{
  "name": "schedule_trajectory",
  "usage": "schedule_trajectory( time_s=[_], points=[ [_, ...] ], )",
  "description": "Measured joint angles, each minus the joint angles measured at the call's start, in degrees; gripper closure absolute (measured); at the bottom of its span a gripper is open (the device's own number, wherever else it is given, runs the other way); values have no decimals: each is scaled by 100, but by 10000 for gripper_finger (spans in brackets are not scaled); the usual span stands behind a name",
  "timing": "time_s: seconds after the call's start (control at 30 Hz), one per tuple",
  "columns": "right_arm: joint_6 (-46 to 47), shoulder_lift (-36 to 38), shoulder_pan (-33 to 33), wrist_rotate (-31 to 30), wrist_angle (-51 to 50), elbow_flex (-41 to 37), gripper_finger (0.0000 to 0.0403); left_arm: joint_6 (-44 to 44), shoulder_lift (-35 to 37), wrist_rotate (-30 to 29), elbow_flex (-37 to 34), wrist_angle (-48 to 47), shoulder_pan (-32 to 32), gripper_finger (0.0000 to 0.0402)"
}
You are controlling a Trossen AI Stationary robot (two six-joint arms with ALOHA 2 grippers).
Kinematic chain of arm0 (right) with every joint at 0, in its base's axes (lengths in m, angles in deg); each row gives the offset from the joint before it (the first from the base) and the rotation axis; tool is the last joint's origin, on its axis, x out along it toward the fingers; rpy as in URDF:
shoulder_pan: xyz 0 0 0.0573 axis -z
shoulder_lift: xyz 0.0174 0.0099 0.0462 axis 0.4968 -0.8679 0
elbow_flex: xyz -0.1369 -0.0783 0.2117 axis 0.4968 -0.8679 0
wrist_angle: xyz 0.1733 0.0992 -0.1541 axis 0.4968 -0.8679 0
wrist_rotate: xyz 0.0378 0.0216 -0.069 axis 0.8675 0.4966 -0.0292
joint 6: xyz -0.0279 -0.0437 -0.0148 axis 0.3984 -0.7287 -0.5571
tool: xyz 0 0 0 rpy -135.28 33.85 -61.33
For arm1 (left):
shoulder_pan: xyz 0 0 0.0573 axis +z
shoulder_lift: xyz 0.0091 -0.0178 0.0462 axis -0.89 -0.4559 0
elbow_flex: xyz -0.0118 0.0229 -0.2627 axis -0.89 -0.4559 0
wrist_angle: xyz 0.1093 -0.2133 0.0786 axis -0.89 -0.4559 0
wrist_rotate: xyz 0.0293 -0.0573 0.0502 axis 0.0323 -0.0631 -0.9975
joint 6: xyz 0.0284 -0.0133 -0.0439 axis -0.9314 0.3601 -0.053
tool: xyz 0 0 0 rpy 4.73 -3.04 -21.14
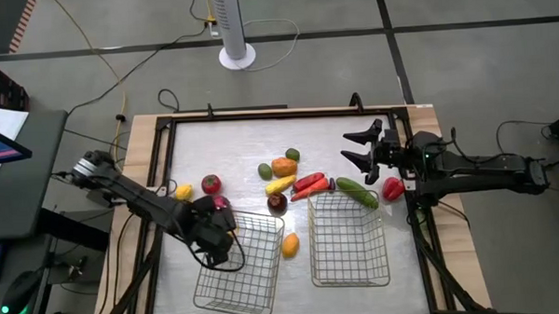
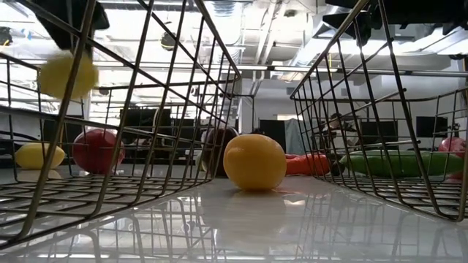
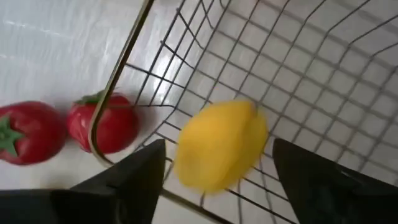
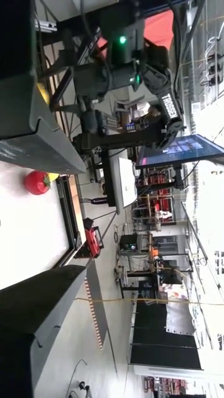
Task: Sort produce into baskets
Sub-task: Put the right yellow lemon into the left wire basket, then put the top yellow lemon into the left wire basket
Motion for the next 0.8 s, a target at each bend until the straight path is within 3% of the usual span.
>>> schedule_trajectory(
  time_s=[0.23, 0.5, 0.67, 0.8],
  points=[
    [-2, 0, 0, 0, -12, 0, 122, -463, -24, -247, 256, -255, 189, 92],
    [-4, 0, 0, 0, -21, 0, 122, 220, 809, -1103, 292, -2086, 392, 92],
    [-4, 0, 0, 0, 31, 0, 122, 381, 1374, -899, -97, -2288, 1017, 92],
    [11, 0, 0, 0, 82, 0, 122, -353, 1462, -331, -906, -2064, 1610, 100]
  ],
)
